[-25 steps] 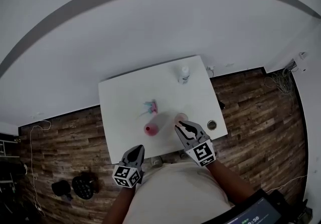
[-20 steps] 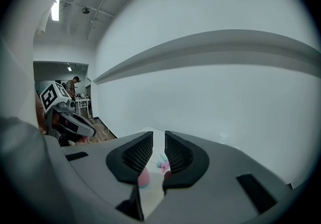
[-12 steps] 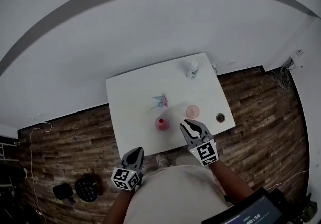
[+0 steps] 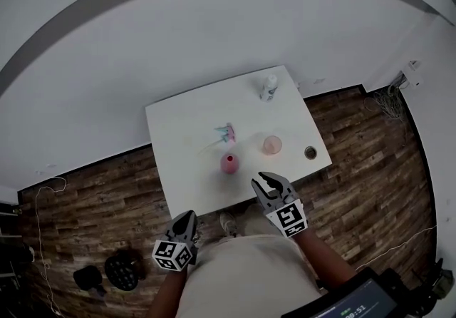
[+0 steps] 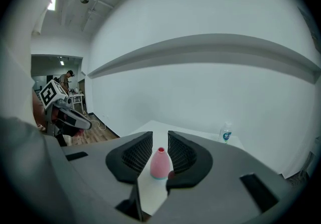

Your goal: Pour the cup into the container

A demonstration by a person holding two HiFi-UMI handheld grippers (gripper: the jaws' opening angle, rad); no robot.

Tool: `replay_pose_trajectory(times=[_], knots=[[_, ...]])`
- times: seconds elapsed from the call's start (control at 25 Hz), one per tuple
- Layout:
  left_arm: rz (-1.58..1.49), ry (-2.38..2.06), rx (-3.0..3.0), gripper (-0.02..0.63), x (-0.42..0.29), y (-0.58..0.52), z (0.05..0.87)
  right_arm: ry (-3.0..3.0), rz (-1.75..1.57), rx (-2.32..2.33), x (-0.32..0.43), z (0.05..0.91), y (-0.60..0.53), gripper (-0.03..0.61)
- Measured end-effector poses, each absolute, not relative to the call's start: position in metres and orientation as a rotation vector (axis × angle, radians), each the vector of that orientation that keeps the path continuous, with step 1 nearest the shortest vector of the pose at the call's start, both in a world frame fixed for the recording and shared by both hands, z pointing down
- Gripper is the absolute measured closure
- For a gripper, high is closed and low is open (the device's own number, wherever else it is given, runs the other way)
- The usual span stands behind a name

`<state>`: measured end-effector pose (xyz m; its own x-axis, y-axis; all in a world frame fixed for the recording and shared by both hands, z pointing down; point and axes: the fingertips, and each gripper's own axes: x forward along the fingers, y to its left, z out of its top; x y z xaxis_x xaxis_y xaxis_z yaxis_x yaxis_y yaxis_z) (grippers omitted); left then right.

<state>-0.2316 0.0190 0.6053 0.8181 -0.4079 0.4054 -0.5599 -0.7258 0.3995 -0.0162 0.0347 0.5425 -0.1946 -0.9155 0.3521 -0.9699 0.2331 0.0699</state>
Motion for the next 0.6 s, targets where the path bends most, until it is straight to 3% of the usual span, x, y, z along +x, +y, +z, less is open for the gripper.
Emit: replay_pose_trajectory(times=[0.6], knots=[[0.386,-0.695,2.489,0.603,-0.225,0.037,0.607,-2.197,0.215,1.788,-0.015,0.524,0.053,0.486]])
